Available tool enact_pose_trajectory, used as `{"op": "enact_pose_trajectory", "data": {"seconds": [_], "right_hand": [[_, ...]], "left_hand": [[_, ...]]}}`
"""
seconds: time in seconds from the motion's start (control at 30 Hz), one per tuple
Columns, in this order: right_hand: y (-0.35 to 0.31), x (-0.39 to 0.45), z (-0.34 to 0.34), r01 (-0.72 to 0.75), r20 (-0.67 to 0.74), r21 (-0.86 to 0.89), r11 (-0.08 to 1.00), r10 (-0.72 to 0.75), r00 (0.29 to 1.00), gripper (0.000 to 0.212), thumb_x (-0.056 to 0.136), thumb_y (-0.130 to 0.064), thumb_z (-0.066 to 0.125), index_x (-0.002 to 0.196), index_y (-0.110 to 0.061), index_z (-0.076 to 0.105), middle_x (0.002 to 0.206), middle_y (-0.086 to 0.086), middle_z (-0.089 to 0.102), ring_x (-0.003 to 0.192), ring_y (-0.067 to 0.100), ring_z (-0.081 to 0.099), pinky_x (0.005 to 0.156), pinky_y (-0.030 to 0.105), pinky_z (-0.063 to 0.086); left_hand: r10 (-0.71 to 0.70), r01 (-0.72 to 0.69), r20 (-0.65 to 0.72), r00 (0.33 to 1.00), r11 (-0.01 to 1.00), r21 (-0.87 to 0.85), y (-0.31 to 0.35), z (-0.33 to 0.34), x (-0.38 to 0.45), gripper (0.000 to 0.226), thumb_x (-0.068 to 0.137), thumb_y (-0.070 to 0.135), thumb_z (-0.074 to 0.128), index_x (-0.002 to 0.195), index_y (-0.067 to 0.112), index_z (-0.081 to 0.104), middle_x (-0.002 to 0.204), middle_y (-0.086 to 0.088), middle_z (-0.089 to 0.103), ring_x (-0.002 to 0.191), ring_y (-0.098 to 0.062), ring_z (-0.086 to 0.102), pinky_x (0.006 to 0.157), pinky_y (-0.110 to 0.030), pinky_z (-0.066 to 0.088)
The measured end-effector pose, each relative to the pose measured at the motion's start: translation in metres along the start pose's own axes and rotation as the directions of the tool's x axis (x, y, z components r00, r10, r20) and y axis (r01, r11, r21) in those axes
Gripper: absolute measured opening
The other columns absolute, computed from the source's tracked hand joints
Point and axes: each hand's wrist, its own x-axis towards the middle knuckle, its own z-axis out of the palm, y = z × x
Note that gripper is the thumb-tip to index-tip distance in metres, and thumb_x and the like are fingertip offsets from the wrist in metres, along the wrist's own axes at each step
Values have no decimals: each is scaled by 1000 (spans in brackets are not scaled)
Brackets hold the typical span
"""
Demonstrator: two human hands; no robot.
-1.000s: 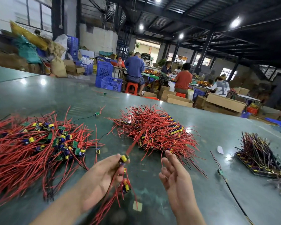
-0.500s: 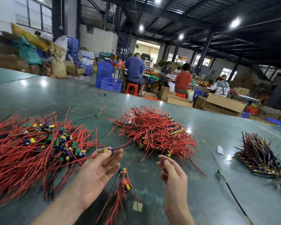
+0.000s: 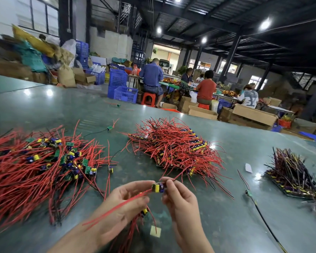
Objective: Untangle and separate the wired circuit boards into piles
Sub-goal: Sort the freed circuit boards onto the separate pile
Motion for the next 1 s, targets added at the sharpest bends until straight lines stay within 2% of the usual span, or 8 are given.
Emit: {"op": "enact_pose_trajectory", "data": {"seconds": [0.1, 0.2, 0.33, 0.57, 0.63, 0.8, 0.9, 1.0], "right_hand": [[-2, 3, -6, -34, 1, 6, 999, 34, 999, 15, 73, -19, 66, 78, -11, 77, 67, 3, 62, 54, 5, 50, 54, 13, 45], [-1, 3, -4, 24, 48, -233, 972, -13, 999, 16, 83, -9, 64, 75, -15, 77, 62, 1, 61, 52, 5, 45, 52, 14, 39], [0, 1, -2, -6, 23, -216, 976, 12, 1000, 17, 84, -6, 64, 74, -13, 76, 59, -2, 61, 49, 5, 43, 49, 14, 36], [-5, -1, -1, 72, 125, -331, 941, -32, 992, 30, 82, 4, 63, 62, -17, 72, 60, 0, 69, 53, 2, 56, 54, 13, 43], [-5, -2, 1, 85, 129, -352, 932, -41, 991, 34, 82, 5, 64, 59, -19, 72, 61, -3, 70, 56, 0, 59, 55, 12, 44], [1, -5, 6, 84, 21, -291, 953, -82, 996, 25, 81, 2, 66, 64, -15, 74, 61, 0, 69, 56, 3, 59, 55, 15, 46], [2, -6, 8, 33, -25, -232, 972, -39, 999, 20, 81, 1, 66, 65, -9, 72, 49, -2, 59, 43, 3, 48, 44, 13, 38], [4, 1, 0, -11, -185, -159, 987, -19, 983, 15, 81, -3, 68, 68, -8, 73, 48, -4, 47, 44, 5, 34, 43, 14, 28]], "left_hand": [[-91, 93, 27, 995, 993, -76, 2, 0, 0, 26, 75, 9, 63, 97, 2, 73, 92, -17, 71, 70, -20, 69, 61, -26, 58], [-153, 150, 56, 987, 987, 50, 4, 4, -2, 21, 73, 16, 72, 88, 2, 74, 86, -19, 69, 65, -18, 68, 56, -23, 57], [-189, 186, -6, 982, 959, 216, 4, 7, -4, 18, 66, 8, 70, 80, 0, 63, 70, -16, 68, 51, -13, 64, 45, -18, 51], [-212, 193, 31, 977, 933, 302, 4, 11, -9, 43, 67, 27, 81, 95, -2, 66, 80, -18, 70, 57, -17, 65, 47, -21, 50], [-198, 185, 10, 980, 933, 307, 3, 13, -9, 40, 71, 33, 72, 92, -1, 66, 76, -19, 69, 54, -19, 64, 45, -21, 48], [-156, 142, 14, 988, 929, 341, 7, 15, -8, 32, 74, 27, 64, 88, -2, 66, 72, -19, 68, 52, -19, 63, 45, -21, 47], [-134, 120, 14, 991, 923, 366, 7, 16, -8, 31, 75, 27, 64, 88, -2, 66, 72, -20, 67, 51, -19, 62, 45, -21, 47], [-139, 118, 27, 990, 915, 385, 8, 17, -8, 32, 75, 27, 64, 86, -3, 65, 70, -19, 67, 50, -19, 62, 44, -21, 47]]}}
